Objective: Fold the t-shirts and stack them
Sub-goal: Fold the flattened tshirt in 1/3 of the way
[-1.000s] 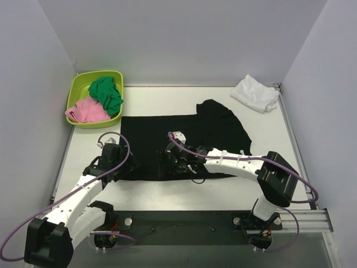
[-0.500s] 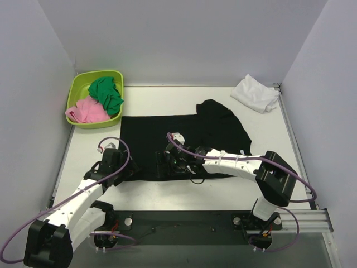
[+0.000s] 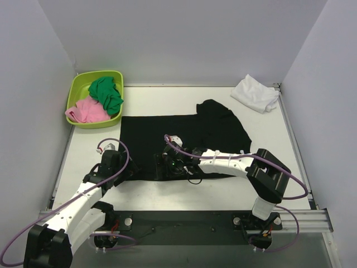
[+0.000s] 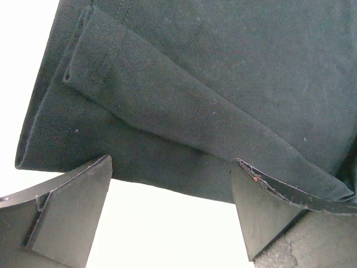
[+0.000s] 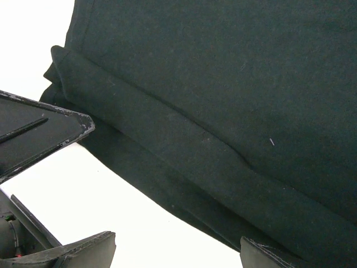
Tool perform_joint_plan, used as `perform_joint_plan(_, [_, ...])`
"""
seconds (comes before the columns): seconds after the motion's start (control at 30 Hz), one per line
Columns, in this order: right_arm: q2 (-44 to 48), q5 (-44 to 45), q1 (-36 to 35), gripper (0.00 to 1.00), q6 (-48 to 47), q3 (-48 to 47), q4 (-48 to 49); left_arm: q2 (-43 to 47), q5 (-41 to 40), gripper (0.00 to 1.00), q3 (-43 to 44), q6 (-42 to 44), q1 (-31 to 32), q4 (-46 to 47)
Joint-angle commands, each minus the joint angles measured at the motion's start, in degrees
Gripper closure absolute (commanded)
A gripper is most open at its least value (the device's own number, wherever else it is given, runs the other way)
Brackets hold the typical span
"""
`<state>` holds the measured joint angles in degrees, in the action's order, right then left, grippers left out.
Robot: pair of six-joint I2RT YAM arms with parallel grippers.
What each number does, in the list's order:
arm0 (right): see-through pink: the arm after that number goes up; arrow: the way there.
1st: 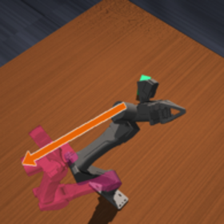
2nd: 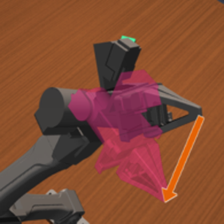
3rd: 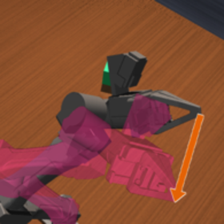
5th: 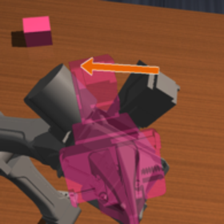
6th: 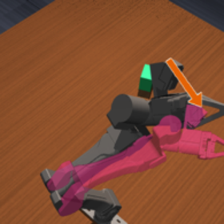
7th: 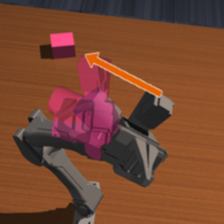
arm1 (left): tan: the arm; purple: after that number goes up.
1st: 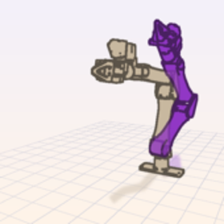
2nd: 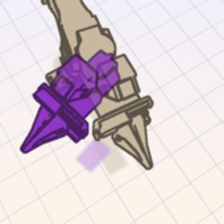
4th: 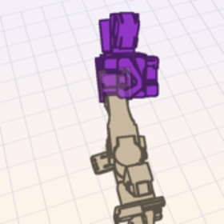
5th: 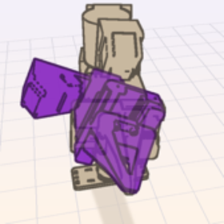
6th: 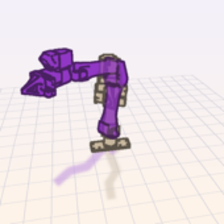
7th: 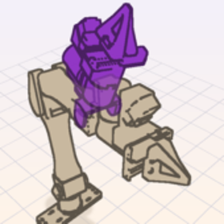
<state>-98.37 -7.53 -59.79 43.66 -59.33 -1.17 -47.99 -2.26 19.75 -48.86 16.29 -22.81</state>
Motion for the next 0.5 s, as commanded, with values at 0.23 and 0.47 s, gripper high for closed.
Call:
perform_joint_plan(0.23, [-1.6,-1.7,-1.1,0.06,1.5,-0.8,2.8,0.5,-0.8,0.03,-1.2,0.4,-0.4,-1.1])
perform_joint_plan(0.47, [-3.7,-1.4,-0.9,0.06,1.4,-1.8,3.0,1.4,-0.7,0.03,-0.8,0.3,-0.4,-2.0])
